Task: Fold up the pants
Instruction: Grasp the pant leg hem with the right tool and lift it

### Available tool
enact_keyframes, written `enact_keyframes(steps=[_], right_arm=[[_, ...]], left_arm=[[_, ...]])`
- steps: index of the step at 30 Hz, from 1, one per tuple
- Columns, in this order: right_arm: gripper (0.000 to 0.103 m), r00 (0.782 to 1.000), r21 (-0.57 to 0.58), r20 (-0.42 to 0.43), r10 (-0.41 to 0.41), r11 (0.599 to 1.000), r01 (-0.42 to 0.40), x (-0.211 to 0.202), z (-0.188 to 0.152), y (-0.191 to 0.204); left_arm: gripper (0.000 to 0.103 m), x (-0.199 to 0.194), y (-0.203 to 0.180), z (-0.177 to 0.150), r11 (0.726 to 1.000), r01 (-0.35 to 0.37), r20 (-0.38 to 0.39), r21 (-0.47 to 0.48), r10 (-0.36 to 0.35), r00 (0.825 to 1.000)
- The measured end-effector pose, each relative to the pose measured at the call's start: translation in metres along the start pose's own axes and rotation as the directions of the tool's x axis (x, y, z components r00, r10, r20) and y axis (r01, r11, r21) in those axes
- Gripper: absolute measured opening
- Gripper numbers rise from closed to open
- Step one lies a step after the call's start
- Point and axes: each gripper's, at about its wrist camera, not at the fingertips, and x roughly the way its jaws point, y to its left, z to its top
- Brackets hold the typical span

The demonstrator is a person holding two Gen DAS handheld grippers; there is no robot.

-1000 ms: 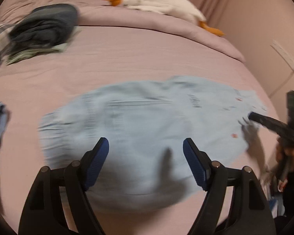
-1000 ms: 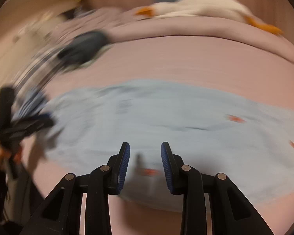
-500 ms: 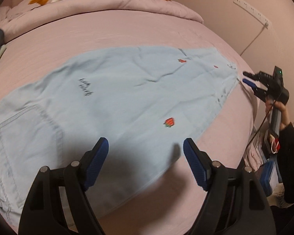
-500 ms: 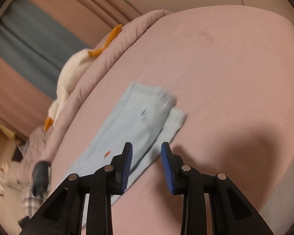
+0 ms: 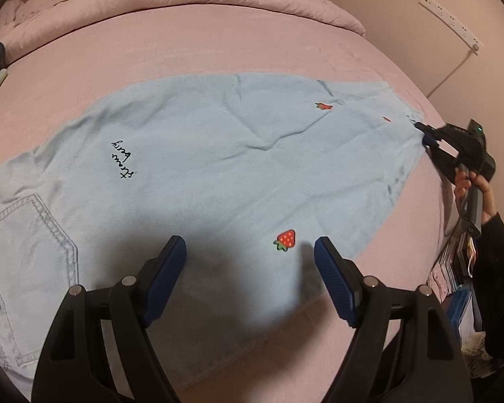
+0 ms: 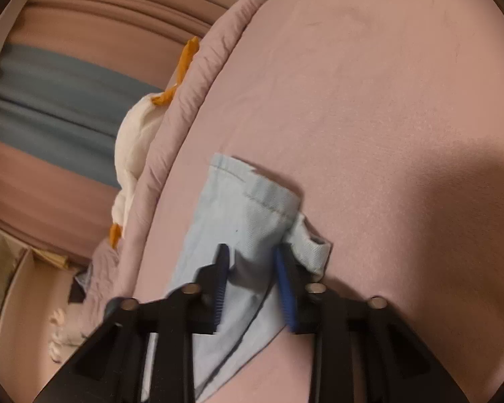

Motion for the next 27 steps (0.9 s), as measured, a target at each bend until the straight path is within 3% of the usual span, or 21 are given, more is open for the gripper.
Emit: enact_keyframes(steps=[3,6,8,9,11,12,14,15,16,18,19,22,23,25,27], right_arm=[[0.01,1.0,0.005,0.017,0.021,1.0,-0.021,-0.011,-0.004,-0.006],[0.01,0.997,-0.039,0.042,-0.066,0.997,0.068,-0.032,-0.011,0.011],[0.01,0.981,-0.085,0.051,-0.186,0.978,0.19,-0.039,-0.014,0.029],[0.01,0.978,-0.112,0.05,-0.204,0.972,0.209,-0.036,-0.013,0.034],[0.012,0.947,-0.167,0.043,-0.32,0.932,0.322,-0.022,-0.009,0.037],[0.013,0.937,-0.173,0.029,-0.347,0.922,0.347,-0.016,-0.007,0.033],[0.013,0.948,-0.18,0.029,-0.315,0.932,0.315,-0.012,-0.004,0.031],[0.017,0.948,-0.19,0.039,-0.315,0.93,0.316,-0.015,-0.004,0.032],[0.029,0.942,-0.212,0.072,-0.327,0.918,0.335,-0.023,-0.004,0.037],[0.05,0.908,-0.254,0.178,-0.378,0.874,0.414,-0.042,-0.008,0.047],[0.051,0.898,-0.276,0.227,-0.376,0.86,0.429,-0.052,-0.01,0.053],[0.05,0.917,-0.351,0.22,-0.332,0.85,0.392,-0.062,-0.012,0.06],[0.047,0.91,-0.366,0.217,-0.353,0.835,0.411,-0.061,-0.012,0.061],[0.025,0.894,-0.392,0.228,-0.386,0.804,0.447,-0.06,-0.012,0.06],[0.023,0.895,-0.408,0.22,-0.389,0.796,0.447,-0.053,-0.01,0.059]], left_arm=[[0.079,0.002,-0.002,0.003,1.0,-0.016,-0.008,0.014,0.016,1.0],[0.079,0.004,-0.003,0.008,0.999,-0.031,-0.014,0.027,0.032,0.999],[0.079,0.006,-0.001,0.009,0.999,-0.035,-0.014,0.021,0.035,0.999],[0.079,0.006,0.0,0.01,0.999,-0.037,-0.013,0.018,0.037,0.999],[0.079,0.006,0.0,0.01,0.999,-0.037,-0.011,0.016,0.037,0.999],[0.079,0.006,0.0,0.009,0.999,-0.039,-0.011,0.02,0.039,0.999],[0.079,0.005,0.001,0.008,0.998,-0.046,-0.013,0.03,0.046,0.999],[0.079,0.005,0.002,0.007,0.998,-0.049,-0.014,0.033,0.049,0.999],[0.08,0.005,0.002,0.007,0.998,-0.047,-0.014,0.032,0.048,0.999],[0.08,0.006,0.002,0.009,0.998,-0.046,-0.013,0.031,0.046,0.999],[0.081,0.006,0.002,0.01,0.998,-0.047,-0.012,0.03,0.048,0.999],[0.083,0.007,0.003,0.01,0.999,-0.048,-0.006,0.026,0.048,0.999],[0.083,0.008,0.002,0.009,0.998,-0.047,-0.005,0.028,0.047,0.999],[0.084,0.007,0.002,0.008,0.998,-0.048,-0.007,0.037,0.048,0.999],[0.084,0.007,0.003,0.008,0.998,-0.045,-0.01,0.038,0.045,0.999]])
